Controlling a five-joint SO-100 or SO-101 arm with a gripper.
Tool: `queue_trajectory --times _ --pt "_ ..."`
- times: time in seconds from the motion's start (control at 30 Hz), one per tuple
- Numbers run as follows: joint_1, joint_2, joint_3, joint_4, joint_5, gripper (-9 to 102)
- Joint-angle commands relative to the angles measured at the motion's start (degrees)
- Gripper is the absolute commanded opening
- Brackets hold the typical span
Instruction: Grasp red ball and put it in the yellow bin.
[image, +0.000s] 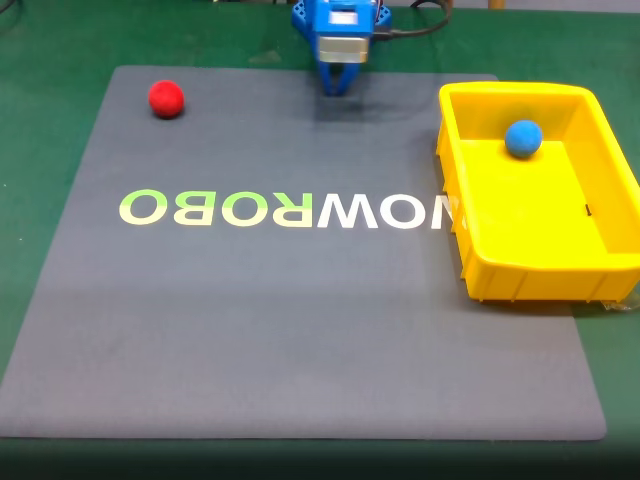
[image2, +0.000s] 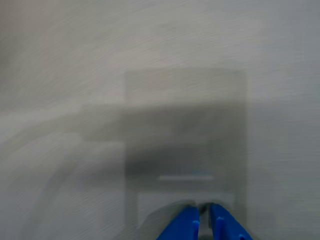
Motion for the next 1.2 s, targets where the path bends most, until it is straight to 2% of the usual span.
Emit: queue_trajectory --times 0.0,0.23,0.47,0.53,0.63,0.73,0.83,1.17 --pt "7.6 0.6 1.6 -2.2 -1.5 0" --pt "24.7 2.7 1.6 -3.7 -2.5 0" --pt "40.5 2.5 0.7 -9.0 -7.1 1" --pt "44.7 2.5 0.5 -11.2 -8.8 6" --pt "49.7 2.5 0.5 -13.1 -12.5 23" --pt "53.1 2.3 0.5 -14.8 -15.5 35" --pt "54.9 0.9 0.7 -17.4 -17.2 42" --pt "54.5 -9.5 0.4 -30.1 -18.0 45"
